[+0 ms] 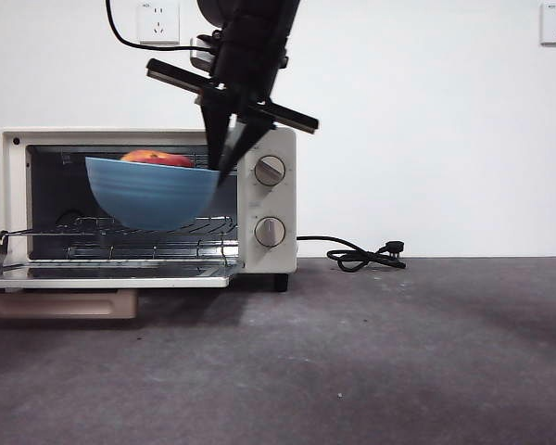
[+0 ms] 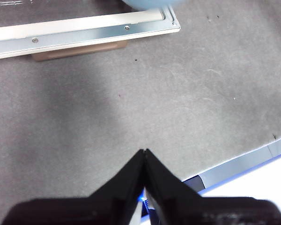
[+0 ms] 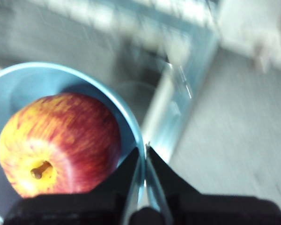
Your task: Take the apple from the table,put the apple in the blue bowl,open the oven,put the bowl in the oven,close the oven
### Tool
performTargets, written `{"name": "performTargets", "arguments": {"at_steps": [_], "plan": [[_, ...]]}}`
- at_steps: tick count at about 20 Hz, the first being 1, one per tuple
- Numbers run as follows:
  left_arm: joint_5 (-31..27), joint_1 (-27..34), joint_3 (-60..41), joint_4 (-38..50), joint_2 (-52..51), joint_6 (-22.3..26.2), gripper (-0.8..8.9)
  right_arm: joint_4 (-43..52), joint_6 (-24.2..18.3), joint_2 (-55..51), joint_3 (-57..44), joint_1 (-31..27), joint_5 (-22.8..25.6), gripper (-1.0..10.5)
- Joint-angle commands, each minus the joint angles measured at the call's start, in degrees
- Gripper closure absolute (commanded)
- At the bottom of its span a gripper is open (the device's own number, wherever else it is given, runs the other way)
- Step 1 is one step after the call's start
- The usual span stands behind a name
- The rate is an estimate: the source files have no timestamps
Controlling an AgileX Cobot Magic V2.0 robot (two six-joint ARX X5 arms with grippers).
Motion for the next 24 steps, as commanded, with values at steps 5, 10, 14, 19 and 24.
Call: {"name": "performTargets", "arguments": {"at_steps": [5,10,14,19,24], "plan": [[-0.17,-0.13,-0.39,0.42,0.0,-0.44,8.19,4.44,9.31,4.37,4.33,-0.39,-0.28,9.6],[-0.17,-0.13,-0.39,-0.44,0.0,-0.46,8.19,8.5,17.79,5.07,4.26,-0.77,0.7,9.6],[-0.15,-0.13,-0.39,-0.46,-0.02,-1.64,8.19,8.46,23.28,6.05,4.26,-1.18,2.69,9.6],[0.02,-0.13,-0.39,-1.55,-0.02,-2.6,8.19,10.32,30.82,6.27,4.24,-1.95,4.66,9.6],[0.0,-0.13,-0.39,-2.99,-0.02,-2.56,8.18,11.21,36.37,6.27,4.24,-2.64,5.05,9.6]]}}
